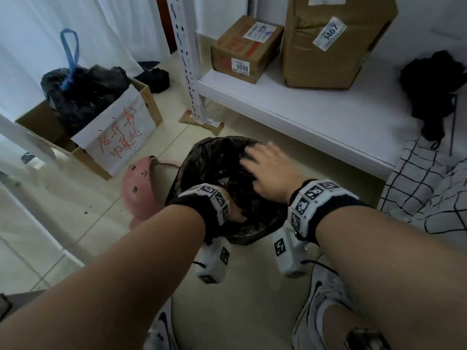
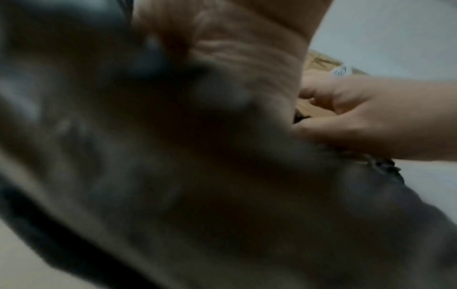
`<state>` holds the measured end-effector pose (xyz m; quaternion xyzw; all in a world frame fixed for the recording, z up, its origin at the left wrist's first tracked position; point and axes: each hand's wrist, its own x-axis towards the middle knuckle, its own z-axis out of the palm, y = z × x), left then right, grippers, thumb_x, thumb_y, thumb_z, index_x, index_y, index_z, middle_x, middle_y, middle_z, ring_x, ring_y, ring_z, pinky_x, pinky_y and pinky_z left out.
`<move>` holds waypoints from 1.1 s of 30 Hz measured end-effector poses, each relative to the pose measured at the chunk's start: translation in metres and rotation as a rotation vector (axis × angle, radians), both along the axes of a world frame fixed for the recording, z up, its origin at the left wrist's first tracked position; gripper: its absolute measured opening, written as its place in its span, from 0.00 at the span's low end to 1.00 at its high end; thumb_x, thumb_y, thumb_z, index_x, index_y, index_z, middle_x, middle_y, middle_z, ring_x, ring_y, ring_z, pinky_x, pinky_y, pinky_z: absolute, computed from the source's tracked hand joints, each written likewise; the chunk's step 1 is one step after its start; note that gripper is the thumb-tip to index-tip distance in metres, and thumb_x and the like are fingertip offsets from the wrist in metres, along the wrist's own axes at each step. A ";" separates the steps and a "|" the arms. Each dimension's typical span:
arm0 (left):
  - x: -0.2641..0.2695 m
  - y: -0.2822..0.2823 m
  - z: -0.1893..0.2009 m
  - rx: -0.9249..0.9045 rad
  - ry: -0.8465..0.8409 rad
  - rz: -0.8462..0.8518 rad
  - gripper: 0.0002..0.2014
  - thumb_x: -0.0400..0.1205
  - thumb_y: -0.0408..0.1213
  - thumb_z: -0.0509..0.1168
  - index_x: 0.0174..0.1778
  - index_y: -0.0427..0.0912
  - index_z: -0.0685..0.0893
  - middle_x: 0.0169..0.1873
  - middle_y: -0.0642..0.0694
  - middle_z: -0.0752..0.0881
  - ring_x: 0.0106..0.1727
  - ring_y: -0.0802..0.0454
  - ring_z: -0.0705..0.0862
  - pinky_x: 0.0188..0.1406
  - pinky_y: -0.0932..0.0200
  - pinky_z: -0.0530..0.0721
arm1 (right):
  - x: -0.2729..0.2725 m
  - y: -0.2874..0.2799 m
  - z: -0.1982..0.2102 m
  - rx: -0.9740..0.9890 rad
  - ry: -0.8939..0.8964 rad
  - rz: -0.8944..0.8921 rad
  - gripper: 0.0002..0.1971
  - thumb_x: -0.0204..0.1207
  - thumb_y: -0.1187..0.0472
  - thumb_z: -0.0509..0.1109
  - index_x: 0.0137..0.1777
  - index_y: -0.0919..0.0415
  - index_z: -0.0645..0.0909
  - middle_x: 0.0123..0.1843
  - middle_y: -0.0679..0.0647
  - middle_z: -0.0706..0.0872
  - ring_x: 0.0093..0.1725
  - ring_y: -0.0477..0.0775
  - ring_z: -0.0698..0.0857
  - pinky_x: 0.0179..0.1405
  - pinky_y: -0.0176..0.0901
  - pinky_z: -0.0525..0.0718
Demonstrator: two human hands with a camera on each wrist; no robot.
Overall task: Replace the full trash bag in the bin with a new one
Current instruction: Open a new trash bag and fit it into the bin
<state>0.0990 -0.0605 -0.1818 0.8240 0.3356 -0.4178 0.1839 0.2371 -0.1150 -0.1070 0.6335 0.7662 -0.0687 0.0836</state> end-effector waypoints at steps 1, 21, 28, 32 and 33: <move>0.001 -0.001 -0.004 0.029 -0.013 0.033 0.46 0.65 0.77 0.48 0.79 0.59 0.63 0.80 0.52 0.67 0.80 0.46 0.66 0.78 0.44 0.65 | -0.007 0.004 -0.005 -0.119 -0.085 0.102 0.30 0.80 0.49 0.60 0.82 0.52 0.61 0.85 0.57 0.57 0.84 0.61 0.52 0.83 0.58 0.41; -0.007 0.005 0.086 0.487 -0.285 -0.161 0.13 0.84 0.37 0.55 0.56 0.39 0.83 0.56 0.41 0.84 0.58 0.41 0.83 0.48 0.50 0.79 | -0.019 0.016 -0.009 0.240 -0.145 0.052 0.14 0.76 0.60 0.59 0.58 0.59 0.81 0.59 0.61 0.81 0.60 0.64 0.79 0.60 0.54 0.68; -0.044 0.031 0.075 0.484 -0.651 0.405 0.24 0.83 0.28 0.53 0.77 0.38 0.63 0.70 0.36 0.73 0.67 0.35 0.77 0.64 0.42 0.77 | -0.022 0.023 -0.009 -0.003 0.047 -0.352 0.38 0.79 0.59 0.61 0.84 0.53 0.45 0.85 0.58 0.50 0.81 0.67 0.56 0.77 0.69 0.60; -0.047 0.050 0.071 0.316 -0.593 0.532 0.17 0.85 0.31 0.54 0.71 0.36 0.70 0.64 0.33 0.80 0.65 0.36 0.79 0.57 0.50 0.75 | -0.018 0.042 -0.003 -0.043 0.185 -0.433 0.28 0.80 0.59 0.58 0.79 0.52 0.57 0.76 0.59 0.67 0.71 0.68 0.70 0.64 0.64 0.72; -0.047 0.052 0.069 0.293 -0.553 0.531 0.16 0.86 0.32 0.54 0.69 0.35 0.71 0.63 0.33 0.80 0.64 0.36 0.79 0.54 0.51 0.75 | -0.015 0.046 0.000 -0.063 0.217 -0.452 0.24 0.80 0.58 0.57 0.76 0.52 0.61 0.73 0.61 0.71 0.69 0.68 0.73 0.62 0.61 0.74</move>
